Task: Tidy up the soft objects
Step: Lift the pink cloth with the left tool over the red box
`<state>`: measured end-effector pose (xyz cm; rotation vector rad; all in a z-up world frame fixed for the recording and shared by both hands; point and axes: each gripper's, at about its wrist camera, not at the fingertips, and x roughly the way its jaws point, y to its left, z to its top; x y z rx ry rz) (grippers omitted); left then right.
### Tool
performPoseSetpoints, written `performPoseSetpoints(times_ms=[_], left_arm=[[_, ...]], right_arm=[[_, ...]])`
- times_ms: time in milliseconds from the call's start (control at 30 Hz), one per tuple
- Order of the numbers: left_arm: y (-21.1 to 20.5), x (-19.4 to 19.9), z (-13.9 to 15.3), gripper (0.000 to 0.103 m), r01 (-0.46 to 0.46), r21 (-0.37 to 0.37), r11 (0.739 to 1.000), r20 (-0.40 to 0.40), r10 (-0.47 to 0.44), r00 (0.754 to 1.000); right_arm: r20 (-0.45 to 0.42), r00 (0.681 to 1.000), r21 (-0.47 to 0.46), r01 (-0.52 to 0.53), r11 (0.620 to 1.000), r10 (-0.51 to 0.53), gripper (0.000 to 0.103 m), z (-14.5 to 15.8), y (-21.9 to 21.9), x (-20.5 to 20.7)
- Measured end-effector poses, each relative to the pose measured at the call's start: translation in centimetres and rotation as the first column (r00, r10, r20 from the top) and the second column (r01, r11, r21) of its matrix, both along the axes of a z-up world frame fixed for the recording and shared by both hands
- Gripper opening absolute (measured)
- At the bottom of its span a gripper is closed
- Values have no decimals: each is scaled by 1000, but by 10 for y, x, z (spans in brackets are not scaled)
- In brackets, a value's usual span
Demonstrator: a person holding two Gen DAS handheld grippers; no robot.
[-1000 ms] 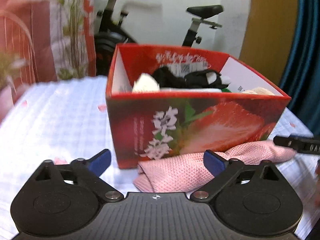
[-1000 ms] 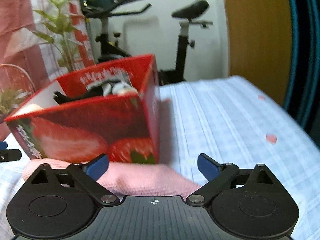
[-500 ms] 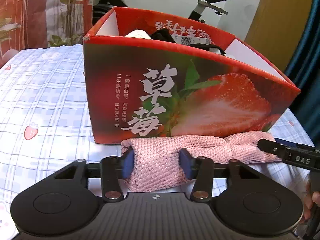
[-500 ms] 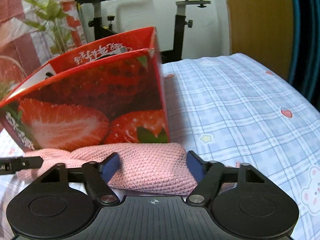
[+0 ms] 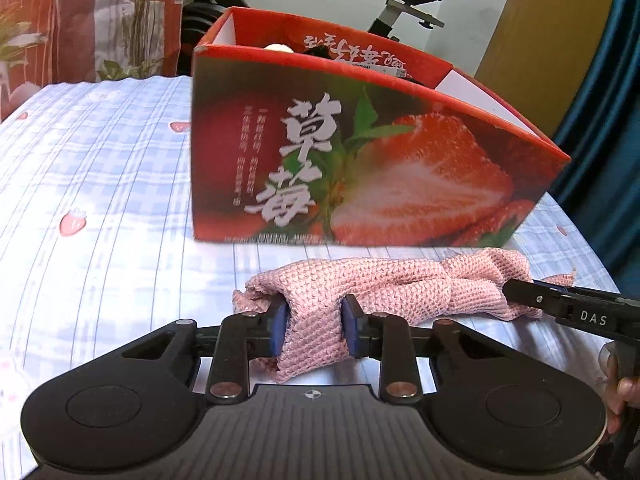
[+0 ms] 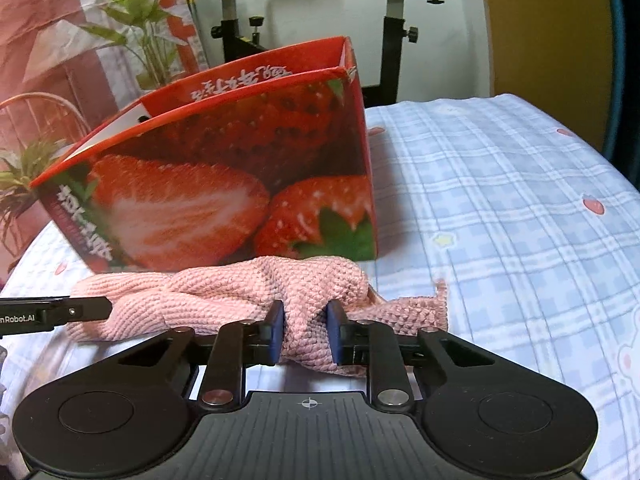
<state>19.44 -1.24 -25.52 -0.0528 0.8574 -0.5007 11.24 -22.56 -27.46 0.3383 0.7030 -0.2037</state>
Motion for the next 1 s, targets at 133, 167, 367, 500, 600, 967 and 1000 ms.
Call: performPoseSetpoints(times_ms=[133,167,367,500,600,967,1000], left_arm=[[11,-11,0,30,-16,-28,999,-17,16,1000],[13,-13,0,30,-19,-33,999,-19,18,1000],[17,-22,5,21,-15,-25,1000,-3,15,1000],[18,-30,20,16,-5,-28,1000,53,7,999],[22,-34,37,15,-20,-49,999,110,25,994],[34,-33,106,15,-22,-143,989,285,62,957],[33,-31,113,15,-18,-145,989,304,62,951]], right_arm=[[0,1000,-4,-19,1000,19,19,0,8,-11],[-1,1000,0,-22,1000,22,19,1,9,-12],[-2,999,14,-47,999,47,14,4,14,-15],[36,997,13,-65,998,65,13,13,19,-19],[88,992,-7,-90,996,90,13,29,23,-21],[272,950,-67,-140,988,153,12,97,23,-26],[285,946,-70,-141,988,155,12,103,22,-25]])
